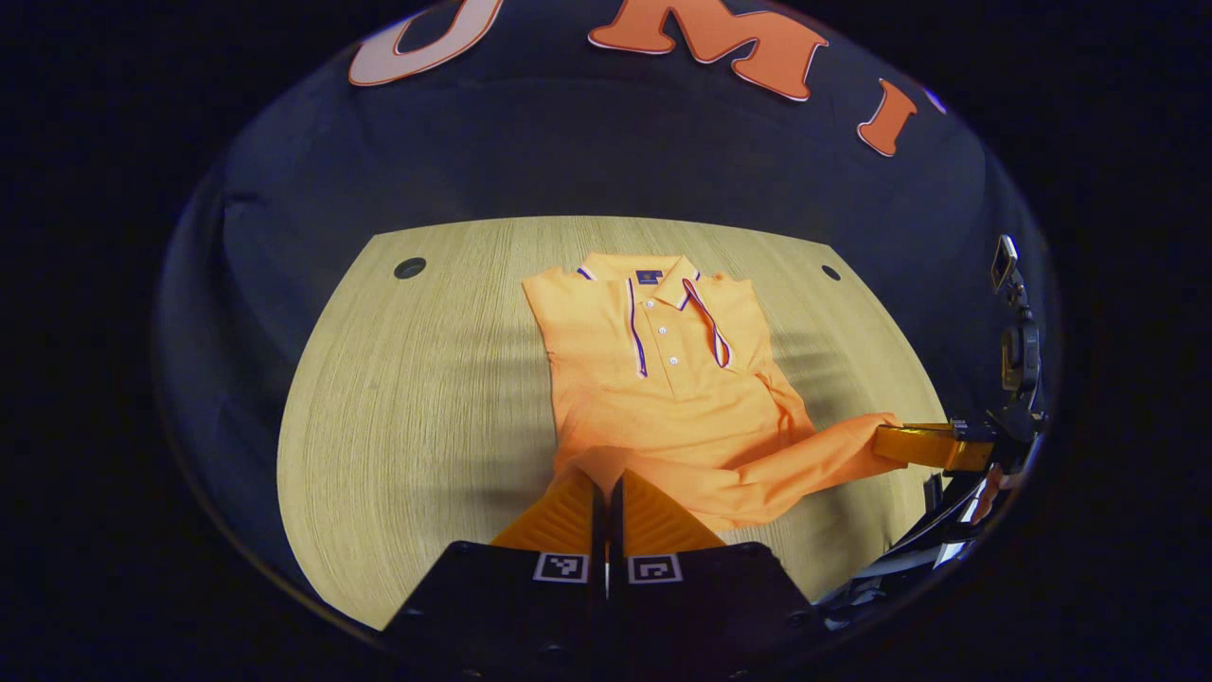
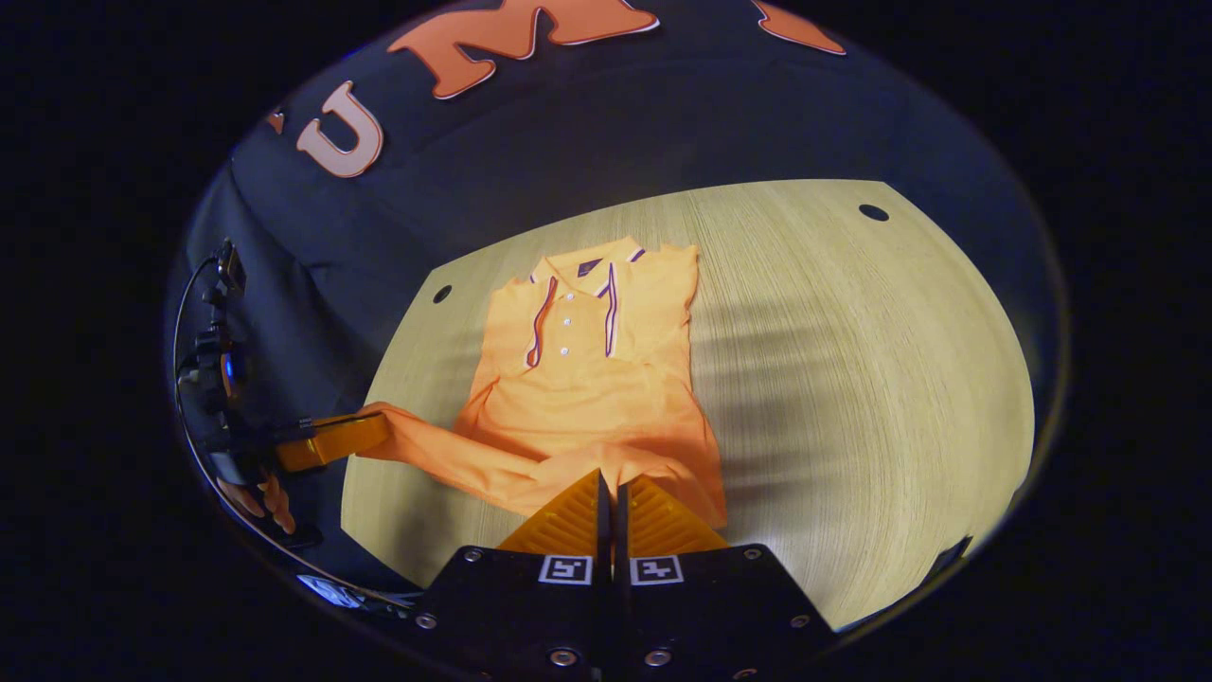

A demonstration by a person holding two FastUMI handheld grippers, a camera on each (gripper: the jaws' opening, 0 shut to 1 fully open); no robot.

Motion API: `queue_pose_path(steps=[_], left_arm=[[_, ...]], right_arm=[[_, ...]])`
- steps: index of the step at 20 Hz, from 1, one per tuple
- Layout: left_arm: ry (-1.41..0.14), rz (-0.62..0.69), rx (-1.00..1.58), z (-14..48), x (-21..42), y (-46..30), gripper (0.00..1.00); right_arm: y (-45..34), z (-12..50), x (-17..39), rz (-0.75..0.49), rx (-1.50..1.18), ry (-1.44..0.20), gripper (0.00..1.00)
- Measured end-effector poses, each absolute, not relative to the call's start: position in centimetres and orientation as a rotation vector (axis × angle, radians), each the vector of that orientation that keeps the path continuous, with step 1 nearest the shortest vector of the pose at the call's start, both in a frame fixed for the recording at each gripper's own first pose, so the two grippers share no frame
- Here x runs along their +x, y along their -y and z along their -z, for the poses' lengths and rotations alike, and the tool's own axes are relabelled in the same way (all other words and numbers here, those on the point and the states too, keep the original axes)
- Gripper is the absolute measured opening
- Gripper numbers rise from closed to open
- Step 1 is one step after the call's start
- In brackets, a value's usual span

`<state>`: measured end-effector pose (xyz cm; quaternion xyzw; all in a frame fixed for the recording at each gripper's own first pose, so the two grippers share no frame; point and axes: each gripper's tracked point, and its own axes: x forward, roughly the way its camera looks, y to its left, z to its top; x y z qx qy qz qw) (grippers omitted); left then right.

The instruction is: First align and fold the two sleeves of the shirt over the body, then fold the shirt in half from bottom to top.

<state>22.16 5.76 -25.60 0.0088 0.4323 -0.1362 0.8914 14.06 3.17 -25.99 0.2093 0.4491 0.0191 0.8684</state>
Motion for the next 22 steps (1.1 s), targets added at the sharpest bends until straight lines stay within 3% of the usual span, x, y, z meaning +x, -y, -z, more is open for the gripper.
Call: queue_pose_path(steps=[22], left_arm=[[-0.832, 0.343, -0.009, 27.4, 42.7, -6.1, 0.01]], right_arm=[[0.6, 27.5, 30.4, 0.108, 0.448, -0.953, 0.01]])
